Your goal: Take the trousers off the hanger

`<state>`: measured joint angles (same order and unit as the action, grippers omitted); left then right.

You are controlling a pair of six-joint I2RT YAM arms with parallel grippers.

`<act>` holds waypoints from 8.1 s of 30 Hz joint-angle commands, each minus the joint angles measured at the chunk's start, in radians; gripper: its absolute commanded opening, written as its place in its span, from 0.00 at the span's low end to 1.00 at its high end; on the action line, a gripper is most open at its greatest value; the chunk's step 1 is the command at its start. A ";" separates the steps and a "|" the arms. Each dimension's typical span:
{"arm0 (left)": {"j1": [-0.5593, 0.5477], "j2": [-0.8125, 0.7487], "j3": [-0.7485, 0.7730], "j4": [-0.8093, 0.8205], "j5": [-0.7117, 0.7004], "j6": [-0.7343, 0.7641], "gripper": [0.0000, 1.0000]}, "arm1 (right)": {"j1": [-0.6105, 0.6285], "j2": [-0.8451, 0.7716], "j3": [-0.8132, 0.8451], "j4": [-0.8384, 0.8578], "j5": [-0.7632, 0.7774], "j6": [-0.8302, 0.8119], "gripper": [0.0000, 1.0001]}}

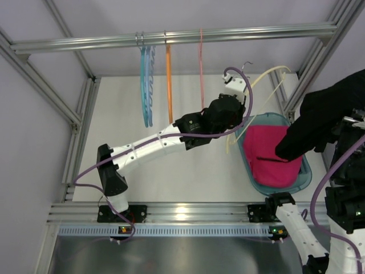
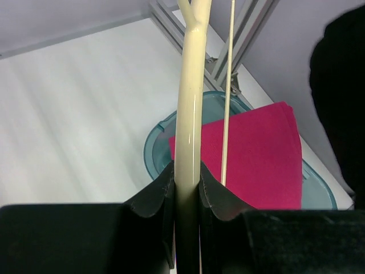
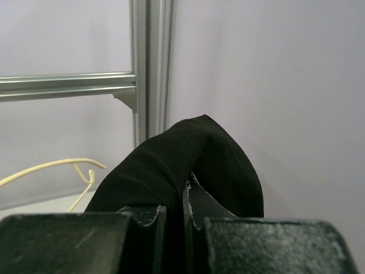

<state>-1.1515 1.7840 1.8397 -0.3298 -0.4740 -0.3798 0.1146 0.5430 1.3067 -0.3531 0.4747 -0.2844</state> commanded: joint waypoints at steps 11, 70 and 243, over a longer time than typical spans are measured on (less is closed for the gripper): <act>-0.010 -0.069 0.145 0.061 -0.035 0.067 0.00 | -0.007 -0.123 -0.263 0.029 -0.004 0.047 0.00; 1.076 -1.297 -0.605 0.128 0.557 0.255 0.00 | -0.020 0.190 -0.389 -0.070 -0.525 0.056 0.99; 1.127 -0.561 -0.454 0.209 0.811 -0.044 0.00 | -0.018 0.107 -0.475 -0.073 -0.551 0.129 0.99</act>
<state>-0.0269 1.2285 1.3815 -0.2012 0.3473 -0.4217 0.1101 0.6621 0.8307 -0.4644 -0.0799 -0.1631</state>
